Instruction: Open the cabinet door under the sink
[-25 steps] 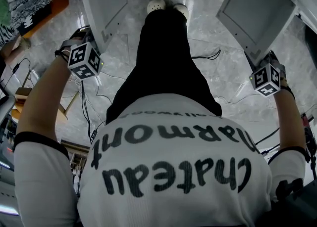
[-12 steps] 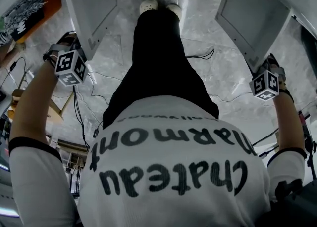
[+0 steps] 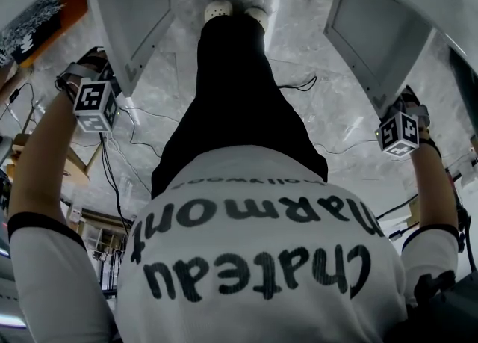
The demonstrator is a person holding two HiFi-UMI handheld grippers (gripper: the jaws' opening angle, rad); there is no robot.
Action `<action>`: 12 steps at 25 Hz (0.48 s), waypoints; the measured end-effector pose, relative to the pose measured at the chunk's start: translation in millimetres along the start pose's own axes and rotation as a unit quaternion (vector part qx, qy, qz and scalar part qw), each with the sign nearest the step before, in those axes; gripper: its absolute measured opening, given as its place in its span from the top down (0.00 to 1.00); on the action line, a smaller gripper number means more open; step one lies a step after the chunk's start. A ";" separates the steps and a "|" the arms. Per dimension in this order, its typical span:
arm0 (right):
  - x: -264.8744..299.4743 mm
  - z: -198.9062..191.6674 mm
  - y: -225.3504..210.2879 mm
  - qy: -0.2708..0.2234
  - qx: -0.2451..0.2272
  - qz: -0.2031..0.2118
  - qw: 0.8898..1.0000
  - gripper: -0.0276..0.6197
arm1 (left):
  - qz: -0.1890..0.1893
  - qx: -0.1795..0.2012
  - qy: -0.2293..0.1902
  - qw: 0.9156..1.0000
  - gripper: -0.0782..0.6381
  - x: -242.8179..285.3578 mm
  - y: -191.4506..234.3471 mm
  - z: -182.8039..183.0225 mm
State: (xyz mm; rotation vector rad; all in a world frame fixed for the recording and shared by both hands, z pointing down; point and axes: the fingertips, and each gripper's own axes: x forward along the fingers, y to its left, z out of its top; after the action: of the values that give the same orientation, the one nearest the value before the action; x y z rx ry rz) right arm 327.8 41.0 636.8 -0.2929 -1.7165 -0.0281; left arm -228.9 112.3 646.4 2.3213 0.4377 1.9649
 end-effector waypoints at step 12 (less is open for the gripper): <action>-0.3 -0.8 -3.6 0.045 -0.004 -0.020 0.999 0.86 | 0.038 -0.054 0.019 0.998 0.69 3.2 4.4 -7.7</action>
State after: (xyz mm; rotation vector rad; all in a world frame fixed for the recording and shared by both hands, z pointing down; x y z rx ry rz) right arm 327.9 37.3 637.3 -0.2606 -1.6326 -0.0765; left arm -235.3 108.0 651.9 2.2711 0.2429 2.0153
